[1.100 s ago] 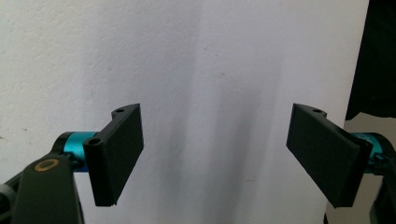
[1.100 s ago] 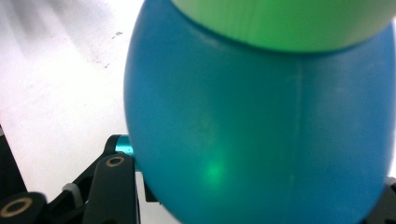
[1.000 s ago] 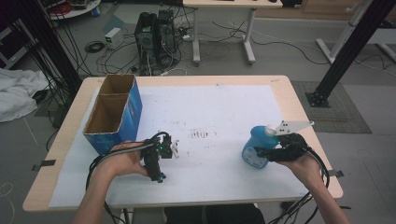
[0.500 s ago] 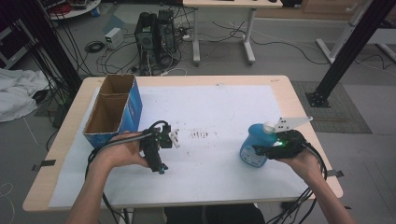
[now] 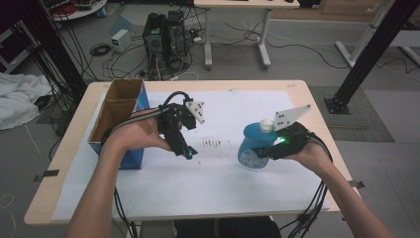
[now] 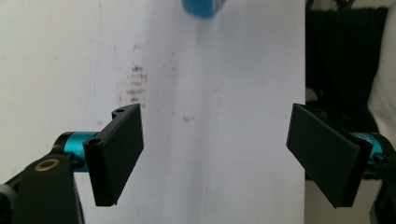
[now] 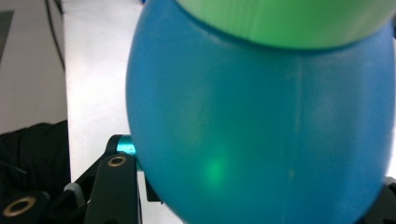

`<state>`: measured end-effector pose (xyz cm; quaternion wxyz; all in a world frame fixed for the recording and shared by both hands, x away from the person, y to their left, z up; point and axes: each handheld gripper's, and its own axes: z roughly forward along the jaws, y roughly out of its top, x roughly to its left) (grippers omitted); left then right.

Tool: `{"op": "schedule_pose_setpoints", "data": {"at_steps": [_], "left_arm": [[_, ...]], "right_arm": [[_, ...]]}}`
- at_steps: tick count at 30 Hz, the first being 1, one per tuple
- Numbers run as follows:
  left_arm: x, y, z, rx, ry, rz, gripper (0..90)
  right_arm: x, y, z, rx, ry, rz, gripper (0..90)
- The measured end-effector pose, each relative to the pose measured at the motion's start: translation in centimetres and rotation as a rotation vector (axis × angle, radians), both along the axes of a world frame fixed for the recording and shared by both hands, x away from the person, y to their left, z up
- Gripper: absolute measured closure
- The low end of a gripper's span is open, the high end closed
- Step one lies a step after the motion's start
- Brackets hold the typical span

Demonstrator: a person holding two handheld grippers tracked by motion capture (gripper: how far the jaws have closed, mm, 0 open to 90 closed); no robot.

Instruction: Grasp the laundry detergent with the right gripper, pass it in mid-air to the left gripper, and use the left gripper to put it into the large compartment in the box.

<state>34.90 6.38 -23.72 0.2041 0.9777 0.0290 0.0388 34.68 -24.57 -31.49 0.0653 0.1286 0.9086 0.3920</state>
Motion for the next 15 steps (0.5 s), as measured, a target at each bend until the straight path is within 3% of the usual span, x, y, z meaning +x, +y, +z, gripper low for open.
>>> {"op": "schedule_pose_setpoints", "data": {"at_steps": [3, 4, 6, 11, 12, 15], "left_arm": [[0.2, -0.8, 1.2, -0.035, 0.0, -0.001, 19.0], [0.3, -1.1, 1.5, -0.045, -0.001, 0.003, 19.0], [0.4, -1.6, 1.8, -0.059, 0.002, 0.015, 19.0], [0.8, -3.1, 2.1, -0.044, 0.01, 0.004, 19.0], [0.7, -3.4, 2.0, -0.061, 0.021, 0.013, 19.0], [0.8, -4.2, 2.2, -0.043, 0.024, -0.012, 19.0]], "right_arm": [[0.3, 1.1, 0.2, -0.016, -0.011, 0.069, 45.1], [0.4, 1.4, 0.3, -0.018, -0.033, 0.084, 45.0], [0.4, 2.1, 0.4, -0.02, -0.022, 0.105, 45.0], [0.5, 3.9, 0.7, -0.014, -0.025, 0.171, 45.0], [0.5, 4.2, 0.9, -0.02, -0.02, 0.176, 45.0], [0.7, 5.0, 1.0, -0.019, -0.03, 0.209, 45.0]]}}
